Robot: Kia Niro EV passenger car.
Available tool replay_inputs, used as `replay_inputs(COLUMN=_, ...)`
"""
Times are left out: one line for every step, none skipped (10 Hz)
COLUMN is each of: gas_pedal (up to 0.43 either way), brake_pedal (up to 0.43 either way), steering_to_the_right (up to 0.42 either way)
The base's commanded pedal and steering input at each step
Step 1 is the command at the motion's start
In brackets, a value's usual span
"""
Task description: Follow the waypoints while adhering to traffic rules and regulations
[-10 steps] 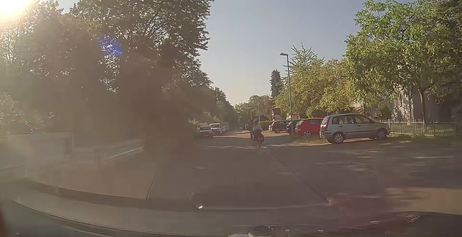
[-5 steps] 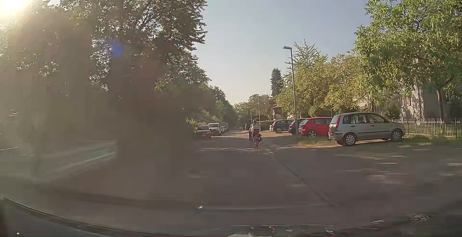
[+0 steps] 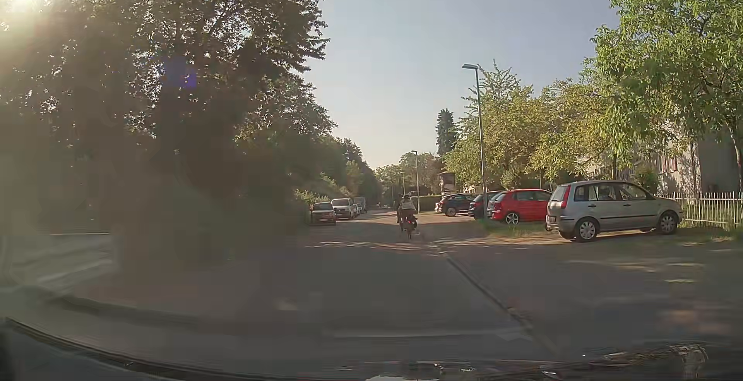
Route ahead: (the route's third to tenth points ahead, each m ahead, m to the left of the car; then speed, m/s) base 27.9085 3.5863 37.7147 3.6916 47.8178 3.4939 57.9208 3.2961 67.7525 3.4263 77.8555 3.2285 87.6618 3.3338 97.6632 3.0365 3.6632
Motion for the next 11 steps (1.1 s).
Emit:
replay_inputs(gas_pedal=0.059, brake_pedal=0.000, steering_to_the_right=0.001)
replay_inputs(gas_pedal=0.059, brake_pedal=0.000, steering_to_the_right=0.001)
replay_inputs(gas_pedal=0.059, brake_pedal=0.000, steering_to_the_right=0.001)
replay_inputs(gas_pedal=0.059, brake_pedal=0.000, steering_to_the_right=0.001)
replay_inputs(gas_pedal=0.059, brake_pedal=0.000, steering_to_the_right=0.001)
replay_inputs(gas_pedal=0.059, brake_pedal=0.000, steering_to_the_right=0.001)
replay_inputs(gas_pedal=0.059, brake_pedal=0.000, steering_to_the_right=0.001)
replay_inputs(gas_pedal=0.059, brake_pedal=0.000, steering_to_the_right=0.002)
replay_inputs(gas_pedal=0.059, brake_pedal=0.000, steering_to_the_right=0.001)
replay_inputs(gas_pedal=0.059, brake_pedal=0.000, steering_to_the_right=-0.001)
replay_inputs(gas_pedal=0.059, brake_pedal=0.000, steering_to_the_right=-0.005)
